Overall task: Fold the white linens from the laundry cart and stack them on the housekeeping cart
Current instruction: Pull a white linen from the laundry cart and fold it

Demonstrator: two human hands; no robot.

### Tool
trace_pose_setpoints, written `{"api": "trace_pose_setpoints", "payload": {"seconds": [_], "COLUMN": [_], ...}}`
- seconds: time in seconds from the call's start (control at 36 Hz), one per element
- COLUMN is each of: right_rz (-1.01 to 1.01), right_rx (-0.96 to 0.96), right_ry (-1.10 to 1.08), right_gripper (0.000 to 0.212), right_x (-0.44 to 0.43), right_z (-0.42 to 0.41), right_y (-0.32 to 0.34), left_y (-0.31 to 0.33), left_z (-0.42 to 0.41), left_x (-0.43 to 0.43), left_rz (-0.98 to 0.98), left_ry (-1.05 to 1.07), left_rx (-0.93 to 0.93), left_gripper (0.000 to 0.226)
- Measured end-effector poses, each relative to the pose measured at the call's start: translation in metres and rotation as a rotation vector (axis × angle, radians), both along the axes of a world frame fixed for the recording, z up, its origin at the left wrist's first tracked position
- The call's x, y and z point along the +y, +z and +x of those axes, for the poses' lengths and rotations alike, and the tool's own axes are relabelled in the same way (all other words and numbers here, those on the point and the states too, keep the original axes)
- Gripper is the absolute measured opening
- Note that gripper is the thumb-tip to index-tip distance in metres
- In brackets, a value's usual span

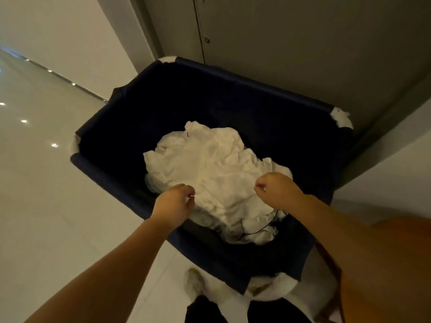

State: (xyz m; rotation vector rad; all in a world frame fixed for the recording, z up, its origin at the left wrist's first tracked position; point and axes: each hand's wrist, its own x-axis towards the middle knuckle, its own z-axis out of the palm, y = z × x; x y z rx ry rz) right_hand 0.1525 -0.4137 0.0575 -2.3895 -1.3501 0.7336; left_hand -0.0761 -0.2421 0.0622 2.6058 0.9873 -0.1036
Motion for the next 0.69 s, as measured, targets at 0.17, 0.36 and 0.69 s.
{"api": "trace_pose_setpoints", "payload": {"seconds": [0.17, 0.36, 0.69], "right_rz": [-0.088, -0.214, -0.364], "right_rx": [-0.009, 0.027, 0.099], "right_ry": [-0.078, -0.178, -0.211], "right_gripper": [0.027, 0.027, 0.028], "right_x": [0.045, 0.094, 0.136], "right_z": [0.008, 0.000, -0.004], "right_y": [-0.047, -0.129, -0.262], "left_y": [-0.074, -0.190, -0.346], "left_z": [0.039, 0.078, 0.115], "left_x": [0.076, 0.148, 0.182], "left_rz": [-0.103, -0.220, -0.254], "left_ry": [-0.140, -0.238, -0.360], "left_rx": [0.086, 0.249, 0.340], "left_gripper": [0.024, 0.034, 0.055]}}
